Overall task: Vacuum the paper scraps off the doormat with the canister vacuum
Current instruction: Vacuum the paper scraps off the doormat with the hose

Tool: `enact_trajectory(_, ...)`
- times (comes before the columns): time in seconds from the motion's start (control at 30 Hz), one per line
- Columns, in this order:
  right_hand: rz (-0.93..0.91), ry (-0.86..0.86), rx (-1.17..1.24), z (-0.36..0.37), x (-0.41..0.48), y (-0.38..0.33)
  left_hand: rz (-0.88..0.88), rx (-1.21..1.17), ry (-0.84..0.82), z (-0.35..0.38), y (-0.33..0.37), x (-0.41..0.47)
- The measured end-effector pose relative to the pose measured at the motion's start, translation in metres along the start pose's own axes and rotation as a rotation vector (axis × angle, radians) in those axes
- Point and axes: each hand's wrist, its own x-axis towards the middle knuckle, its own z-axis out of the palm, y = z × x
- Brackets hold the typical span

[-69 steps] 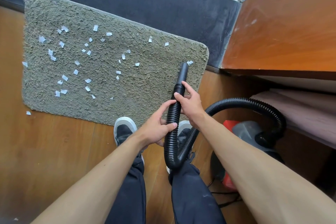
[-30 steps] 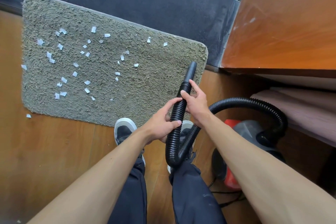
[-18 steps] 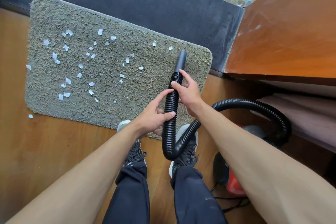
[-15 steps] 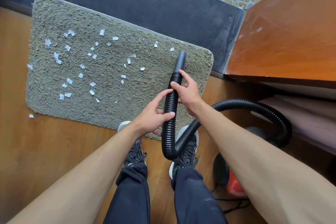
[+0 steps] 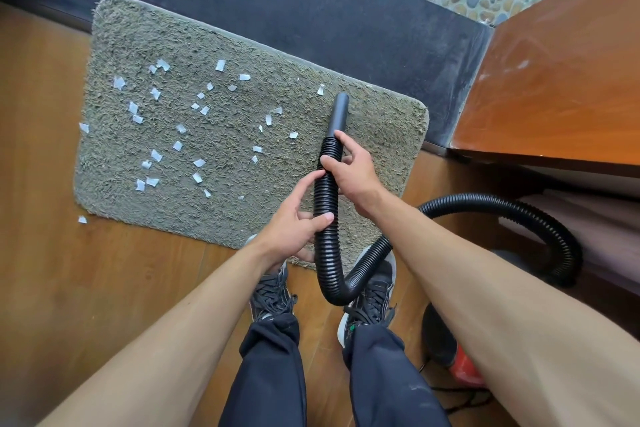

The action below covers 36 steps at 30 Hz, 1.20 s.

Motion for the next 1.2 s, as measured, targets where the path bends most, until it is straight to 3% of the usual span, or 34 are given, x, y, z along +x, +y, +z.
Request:
enact_trajectory(0.67, -0.046, -0.020, -0.037, 0.023, 0.009, -0.021, 0.004, -0.045, 0.026, -0.019, 0.008, -0.001)
enact_trajectory(0.83, -0.001, 0.009, -0.043, 0.012, 0.000, -0.011, -0.004, -0.005, -0.008, -0.009, 0.005, -0.006)
enact_trajectory(1.2, 0.115, -0.129, -0.082, 0.018, -0.035, 0.009, -0.067, -0.181, -0.027, 0.000, -0.032, -0.036)
